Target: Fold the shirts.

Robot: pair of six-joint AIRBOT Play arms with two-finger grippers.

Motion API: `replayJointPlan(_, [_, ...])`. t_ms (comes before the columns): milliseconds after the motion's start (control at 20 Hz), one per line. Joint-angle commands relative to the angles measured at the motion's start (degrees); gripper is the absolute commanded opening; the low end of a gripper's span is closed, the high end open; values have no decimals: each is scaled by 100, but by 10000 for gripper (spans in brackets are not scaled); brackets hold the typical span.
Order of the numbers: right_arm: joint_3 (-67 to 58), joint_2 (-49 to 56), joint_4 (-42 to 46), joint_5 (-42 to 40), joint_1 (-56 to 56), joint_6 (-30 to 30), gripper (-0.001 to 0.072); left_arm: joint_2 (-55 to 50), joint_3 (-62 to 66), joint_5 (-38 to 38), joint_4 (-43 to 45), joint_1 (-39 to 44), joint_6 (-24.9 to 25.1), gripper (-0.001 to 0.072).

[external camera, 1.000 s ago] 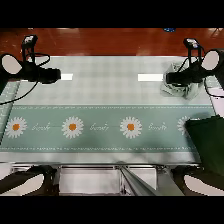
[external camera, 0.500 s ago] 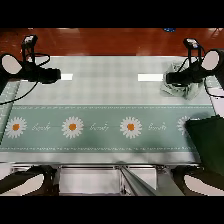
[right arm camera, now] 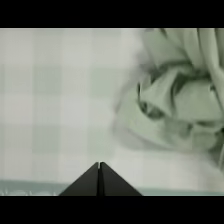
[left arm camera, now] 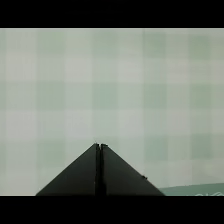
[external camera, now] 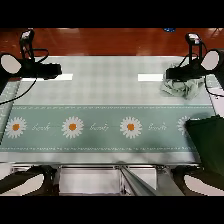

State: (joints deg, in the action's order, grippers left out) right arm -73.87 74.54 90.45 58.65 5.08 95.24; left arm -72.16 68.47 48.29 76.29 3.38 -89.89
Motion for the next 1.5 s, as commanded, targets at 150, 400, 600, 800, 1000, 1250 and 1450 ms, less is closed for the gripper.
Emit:
replayJointPlan(150, [0,81,1797,-1668,-118,833,417,-166,2,-1296,-111,-35,-81,508])
replayJointPlan(400, [-404,1104,1097,-2039,-1469,1596,415,-437,4,-1207,-129,-131,-85,507])
replayJointPlan(600, [-1480,2601,-426,-1307,-1746,74,415,-549,4,-1060,-127,-131,-81,507])
replayJointPlan(800, [-2046,3536,-442,-310,-1738,-44,406,-566,4,-903,-129,-133,-87,507])
replayJointPlan(1000, [-2072,3410,-396,22,-1735,-382,21,-535,269,481,-129,-160,-76,507])
replayJointPlan(1250, [-2846,2312,-981,-31,-1735,-903,21,-315,511,2358,-120,-546,155,507])
replayJointPlan(1450, [-3722,1390,-1346,0,-1585,-1147,21,437,94,2826,-129,-737,352,506])
